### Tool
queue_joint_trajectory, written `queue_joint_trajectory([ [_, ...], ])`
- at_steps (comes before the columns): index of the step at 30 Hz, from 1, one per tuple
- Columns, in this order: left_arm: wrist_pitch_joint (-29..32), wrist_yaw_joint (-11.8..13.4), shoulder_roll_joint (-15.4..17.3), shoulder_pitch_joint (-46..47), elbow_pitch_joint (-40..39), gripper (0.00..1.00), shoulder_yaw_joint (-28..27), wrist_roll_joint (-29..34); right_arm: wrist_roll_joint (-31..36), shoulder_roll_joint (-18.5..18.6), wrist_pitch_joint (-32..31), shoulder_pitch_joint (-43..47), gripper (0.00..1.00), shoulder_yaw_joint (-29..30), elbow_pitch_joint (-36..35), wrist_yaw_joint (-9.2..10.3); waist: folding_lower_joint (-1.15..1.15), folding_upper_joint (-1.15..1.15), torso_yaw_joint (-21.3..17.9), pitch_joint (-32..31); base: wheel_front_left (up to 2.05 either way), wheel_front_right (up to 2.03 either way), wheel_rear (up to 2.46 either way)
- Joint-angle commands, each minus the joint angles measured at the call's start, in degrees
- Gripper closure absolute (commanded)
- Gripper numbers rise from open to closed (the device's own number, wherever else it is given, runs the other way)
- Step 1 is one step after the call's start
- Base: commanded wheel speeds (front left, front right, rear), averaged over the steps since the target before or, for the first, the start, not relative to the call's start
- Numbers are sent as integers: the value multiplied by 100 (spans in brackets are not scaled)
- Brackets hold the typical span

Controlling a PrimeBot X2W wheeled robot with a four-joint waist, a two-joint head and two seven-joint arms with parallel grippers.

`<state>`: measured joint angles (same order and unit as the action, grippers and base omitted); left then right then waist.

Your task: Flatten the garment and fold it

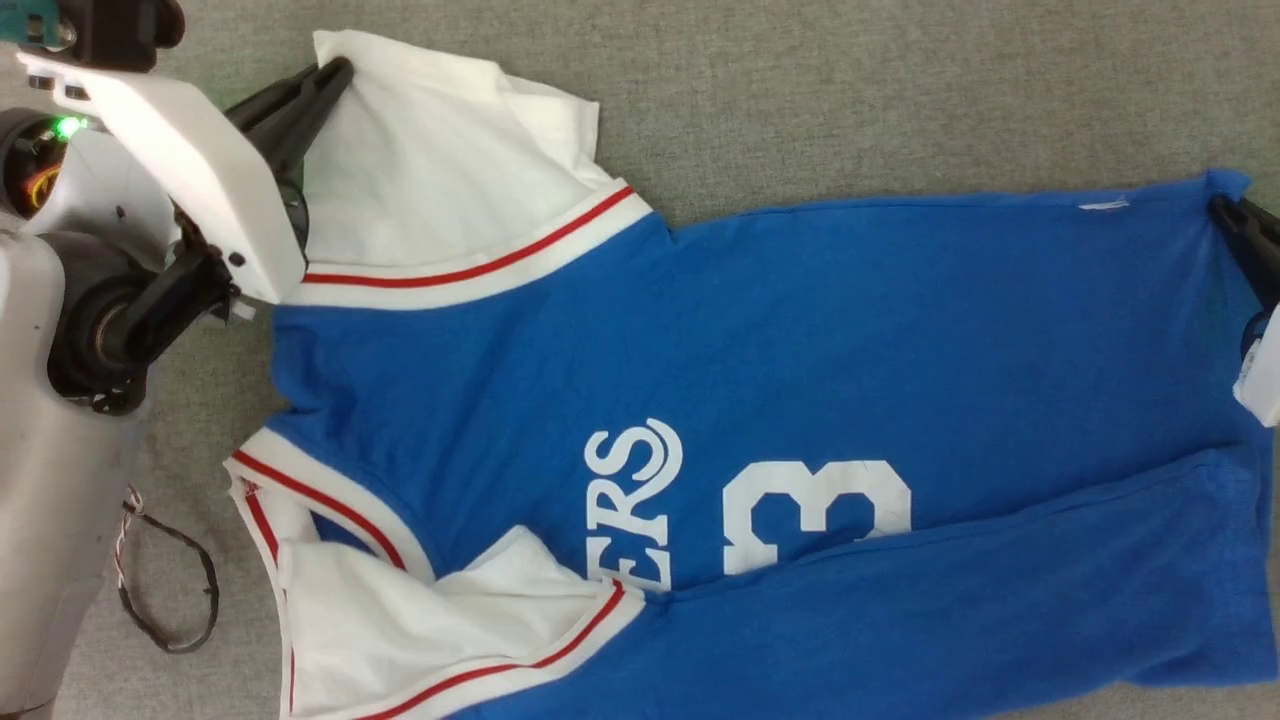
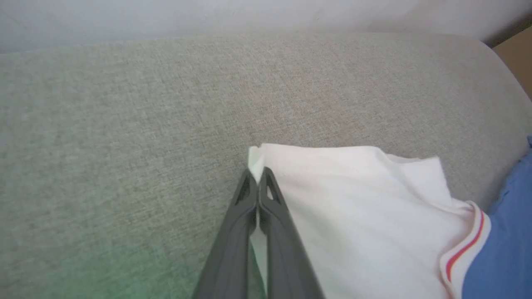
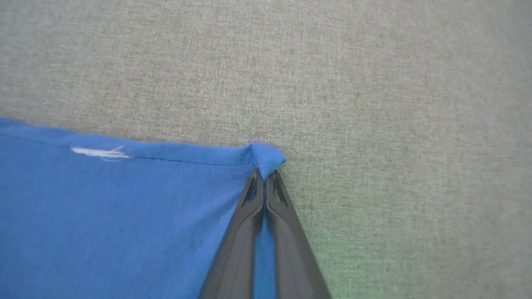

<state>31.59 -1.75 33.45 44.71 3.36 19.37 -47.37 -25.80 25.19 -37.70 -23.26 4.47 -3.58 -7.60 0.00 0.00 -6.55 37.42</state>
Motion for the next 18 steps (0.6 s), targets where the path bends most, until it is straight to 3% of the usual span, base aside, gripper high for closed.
queue_joint_trajectory([
  [1, -111, -49, -5, -87, 72, 100, -6, -22, 2, -26, 22, 37, 100, -51, 149, 11, 0, 0, 6, -92, 0, 0, 0],
  [11, -1058, -178, 27, -504, -306, 100, -439, -101, 30, -29, 518, 316, 100, 402, -57, 11, 0, 0, 77, -636, 0, 0, 0],
  [18, -1796, -157, 121, -1696, -1118, 100, -936, -310, 119, -249, 783, 1038, 100, 762, -475, 11, 0, 0, 178, -1165, 0, 0, 0],
])
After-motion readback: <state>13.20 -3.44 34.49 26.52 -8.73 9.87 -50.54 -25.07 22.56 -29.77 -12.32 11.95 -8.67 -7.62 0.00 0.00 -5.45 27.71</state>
